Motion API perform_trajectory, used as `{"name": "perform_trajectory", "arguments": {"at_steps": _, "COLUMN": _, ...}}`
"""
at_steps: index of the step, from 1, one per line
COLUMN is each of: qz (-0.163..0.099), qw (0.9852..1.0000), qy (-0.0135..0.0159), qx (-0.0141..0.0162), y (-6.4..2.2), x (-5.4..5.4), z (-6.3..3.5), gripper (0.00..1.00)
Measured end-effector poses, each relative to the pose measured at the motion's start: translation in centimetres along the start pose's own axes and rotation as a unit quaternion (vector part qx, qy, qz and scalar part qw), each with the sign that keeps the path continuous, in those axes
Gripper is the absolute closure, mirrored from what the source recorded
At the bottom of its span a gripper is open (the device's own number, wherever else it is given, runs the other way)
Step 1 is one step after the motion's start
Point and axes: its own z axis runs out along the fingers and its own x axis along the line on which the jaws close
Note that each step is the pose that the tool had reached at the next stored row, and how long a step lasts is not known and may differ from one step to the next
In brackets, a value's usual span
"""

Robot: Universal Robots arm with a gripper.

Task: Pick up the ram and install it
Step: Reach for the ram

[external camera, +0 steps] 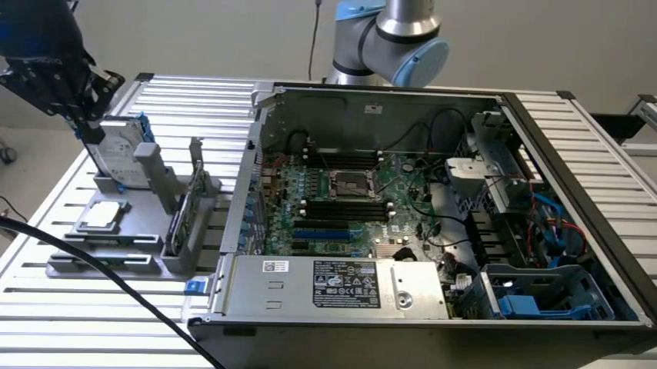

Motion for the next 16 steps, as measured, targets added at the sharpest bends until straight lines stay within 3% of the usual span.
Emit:
{"name": "perform_trajectory", "arguments": {"at_steps": 4, "qz": -0.001, "qw": 1.0, "qy": 0.0007, "qx": 0.0, "y": -0.86, "x": 0.1, "z": 0.04, "gripper": 0.89}}
{"name": "perform_trajectory", "arguments": {"at_steps": 7, "qz": -0.001, "qw": 1.0, "qy": 0.0034, "qx": 0.0002, "y": -1.48, "x": 0.1, "z": 0.13, "gripper": 0.89}}
{"name": "perform_trajectory", "arguments": {"at_steps": 16, "qz": -0.003, "qw": 0.9998, "qy": 0.0183, "qx": 0.0012, "y": -2.89, "x": 0.2, "z": 0.53, "gripper": 0.89}}
